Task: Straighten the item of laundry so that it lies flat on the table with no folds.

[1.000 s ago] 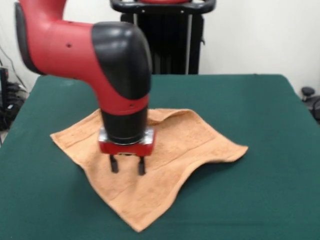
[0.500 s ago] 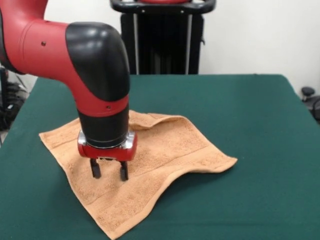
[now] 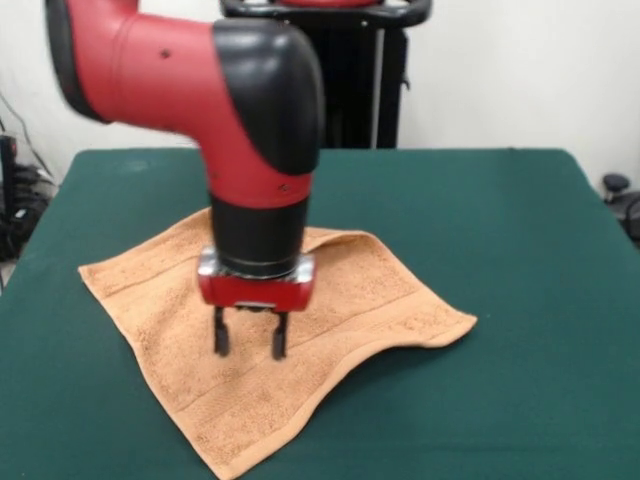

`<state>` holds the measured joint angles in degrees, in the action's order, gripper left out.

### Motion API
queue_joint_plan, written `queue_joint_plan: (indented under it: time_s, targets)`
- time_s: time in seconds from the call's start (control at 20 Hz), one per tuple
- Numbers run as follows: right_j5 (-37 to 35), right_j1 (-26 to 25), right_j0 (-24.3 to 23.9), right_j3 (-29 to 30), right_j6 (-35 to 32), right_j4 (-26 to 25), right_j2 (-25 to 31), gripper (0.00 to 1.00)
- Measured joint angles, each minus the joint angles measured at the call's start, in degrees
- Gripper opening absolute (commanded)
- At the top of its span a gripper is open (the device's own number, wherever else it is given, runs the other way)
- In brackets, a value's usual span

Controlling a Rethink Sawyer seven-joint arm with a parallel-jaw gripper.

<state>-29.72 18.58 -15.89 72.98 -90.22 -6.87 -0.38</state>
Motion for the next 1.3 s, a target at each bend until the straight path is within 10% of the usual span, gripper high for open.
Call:
queue_joint_plan:
  time_s: [0.55, 1.3]
  targets:
    - [0.55, 5.84, 6.46, 3.95, 0.0, 1.12, -0.63, 1.0]
    - [3.75, 4.7, 0.58, 4.28, 0.0, 1.15, -0.59, 1.0]
